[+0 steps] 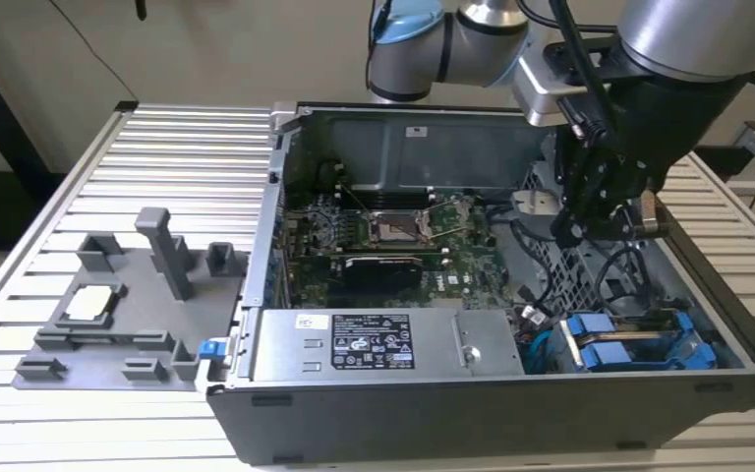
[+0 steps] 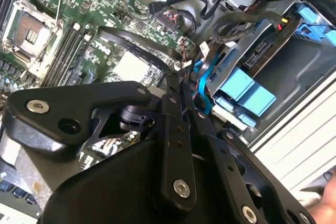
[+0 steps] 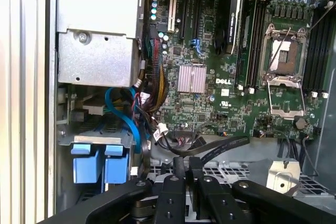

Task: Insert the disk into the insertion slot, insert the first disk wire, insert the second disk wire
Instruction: 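Insert the first disk wire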

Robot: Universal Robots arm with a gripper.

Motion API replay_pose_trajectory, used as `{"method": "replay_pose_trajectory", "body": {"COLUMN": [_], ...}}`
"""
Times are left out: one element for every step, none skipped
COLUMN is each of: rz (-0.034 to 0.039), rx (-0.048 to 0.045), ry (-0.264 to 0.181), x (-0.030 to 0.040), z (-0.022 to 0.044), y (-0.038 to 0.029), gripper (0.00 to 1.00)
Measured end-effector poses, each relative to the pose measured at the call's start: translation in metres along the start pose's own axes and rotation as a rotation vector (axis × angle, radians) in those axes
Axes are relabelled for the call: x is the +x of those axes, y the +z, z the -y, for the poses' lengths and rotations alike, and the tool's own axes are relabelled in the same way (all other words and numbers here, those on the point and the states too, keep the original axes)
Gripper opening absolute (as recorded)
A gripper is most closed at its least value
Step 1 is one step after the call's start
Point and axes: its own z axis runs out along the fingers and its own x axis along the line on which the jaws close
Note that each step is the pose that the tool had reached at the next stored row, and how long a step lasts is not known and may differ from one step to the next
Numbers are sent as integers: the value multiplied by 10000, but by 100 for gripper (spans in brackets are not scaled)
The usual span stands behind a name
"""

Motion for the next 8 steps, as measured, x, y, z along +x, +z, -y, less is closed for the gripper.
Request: {"method": "replay_pose_trajectory", "body": {"rz": [0,0,0,0,0,0,1,0], "rx": [0,0,0,0,0,0,0,-1], "ry": [0,0,0,-1,0,0,0,0], "x": [0,0,0,0,0,0,0,0], "z": [0,0,0,0,-1,-1,-1,-1], "y": [0,0,0,0,0,0,0,0], "gripper": [16,16,16,16,16,16,16,16]}}
